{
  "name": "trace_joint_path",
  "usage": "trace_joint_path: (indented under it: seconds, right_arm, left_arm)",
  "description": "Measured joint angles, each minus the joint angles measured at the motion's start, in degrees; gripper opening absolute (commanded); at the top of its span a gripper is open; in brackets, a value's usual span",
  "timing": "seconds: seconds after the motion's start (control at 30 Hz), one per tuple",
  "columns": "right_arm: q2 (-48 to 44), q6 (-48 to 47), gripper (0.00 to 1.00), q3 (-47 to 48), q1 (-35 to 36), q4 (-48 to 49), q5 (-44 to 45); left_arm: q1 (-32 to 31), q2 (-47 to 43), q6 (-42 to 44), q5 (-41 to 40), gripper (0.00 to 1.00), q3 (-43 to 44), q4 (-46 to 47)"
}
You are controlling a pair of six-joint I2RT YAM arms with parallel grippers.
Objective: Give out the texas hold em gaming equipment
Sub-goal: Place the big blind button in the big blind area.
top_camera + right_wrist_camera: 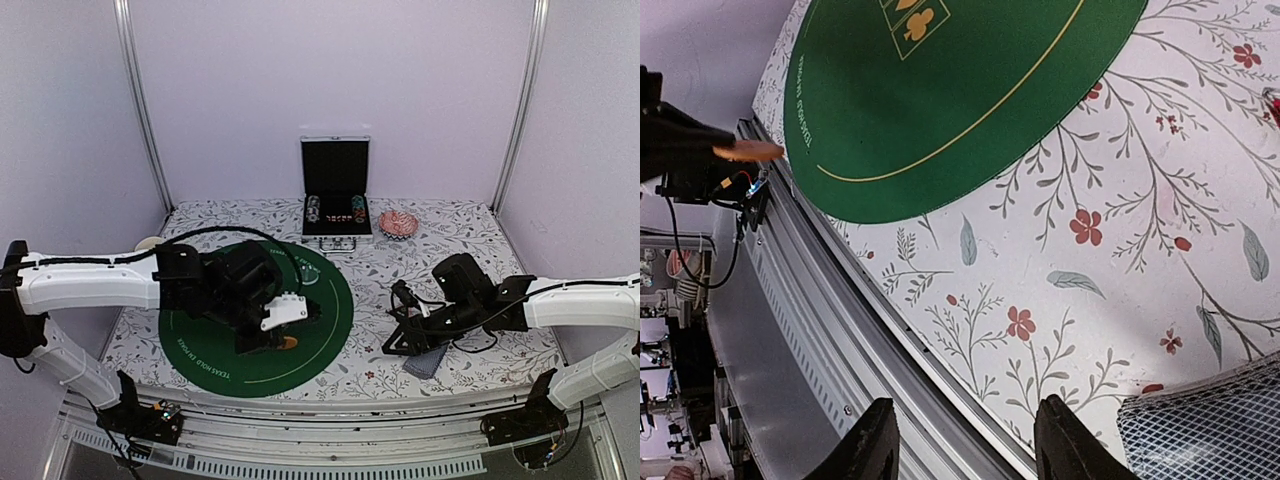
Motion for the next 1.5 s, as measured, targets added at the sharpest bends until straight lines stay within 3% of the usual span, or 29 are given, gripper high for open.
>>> trace_joint_path:
  seconds: [0.23, 0.43, 0.53, 0.67, 0.97, 1.27, 1.5]
  right_arm:
    - [0.00, -0.72, 0.49, 2.49, -0.02, -1.95, 0.44]
    - [0.02, -1.40, 0.49, 3.54, -0.02, -2.43, 0.94]
    - [0.02, -1.49, 0.49, 3.80, -0.07, -2.95, 1.14]
    - [0.02, -1.64, 0.49, 4.98, -0.13, -3.80, 1.33]
    - [0.31, -1.90, 0.49, 6.14, -0.37, -4.85, 1.88]
    - [2.75, -2.51, 0.50, 8.22, -0.39, -5.44, 1.90]
    - [3.02, -2.49, 0.50, 8.90, -0.39, -6.10, 1.99]
  left_arm:
    - [18.86, -2.03, -11.54, -2.95, 0.00, 0.50, 4.76]
    - [39.01, -13.79, -27.21, -5.46, 0.00, -9.05, 13.73]
    - [46.56, -18.62, -33.40, -4.52, 0.00, -13.84, 18.34]
    - [52.96, -18.40, -39.95, -1.14, 0.00, -18.53, 22.21]
    - [59.14, -20.72, -51.32, 4.92, 0.00, -30.82, 27.30]
    - [65.55, -18.71, -57.35, 10.49, 0.00, -35.67, 34.51]
    - [66.14, -17.55, -59.39, 12.87, 0.00, -39.43, 36.81]
